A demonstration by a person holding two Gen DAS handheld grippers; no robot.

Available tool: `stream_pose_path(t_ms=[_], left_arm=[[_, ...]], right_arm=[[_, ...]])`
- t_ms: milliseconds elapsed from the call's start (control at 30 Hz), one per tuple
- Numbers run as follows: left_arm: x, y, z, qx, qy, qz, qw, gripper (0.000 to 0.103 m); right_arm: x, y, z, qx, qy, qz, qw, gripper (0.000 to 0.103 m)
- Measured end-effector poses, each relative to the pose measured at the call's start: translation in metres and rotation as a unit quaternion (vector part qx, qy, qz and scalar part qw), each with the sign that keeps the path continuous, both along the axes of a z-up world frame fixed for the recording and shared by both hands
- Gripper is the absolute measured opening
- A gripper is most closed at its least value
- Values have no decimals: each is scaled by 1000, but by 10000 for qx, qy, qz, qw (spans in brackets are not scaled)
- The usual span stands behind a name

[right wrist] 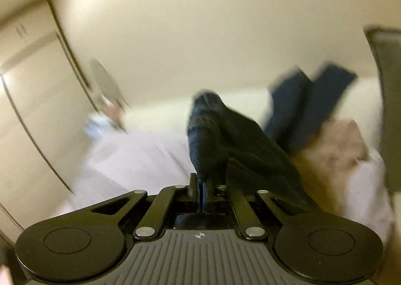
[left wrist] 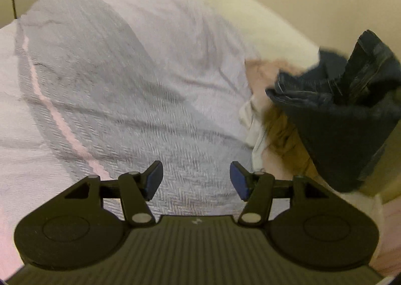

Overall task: Fold clothes
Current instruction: 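Lift the jeans with the right gripper and drop them onto the open bed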

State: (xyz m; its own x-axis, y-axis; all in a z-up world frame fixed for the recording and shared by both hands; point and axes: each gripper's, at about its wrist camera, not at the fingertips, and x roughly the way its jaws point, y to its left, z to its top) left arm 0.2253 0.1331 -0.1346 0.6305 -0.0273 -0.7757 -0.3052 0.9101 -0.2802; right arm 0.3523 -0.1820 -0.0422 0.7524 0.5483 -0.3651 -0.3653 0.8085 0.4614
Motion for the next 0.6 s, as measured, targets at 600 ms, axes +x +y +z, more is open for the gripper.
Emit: stream_pose_path(t_ms=[600], left_arm=[[-379,120,142,283,-1655,3055,9373,55]], right_arm=[[-191,179,286,3268,-1643,3015,8805,0]])
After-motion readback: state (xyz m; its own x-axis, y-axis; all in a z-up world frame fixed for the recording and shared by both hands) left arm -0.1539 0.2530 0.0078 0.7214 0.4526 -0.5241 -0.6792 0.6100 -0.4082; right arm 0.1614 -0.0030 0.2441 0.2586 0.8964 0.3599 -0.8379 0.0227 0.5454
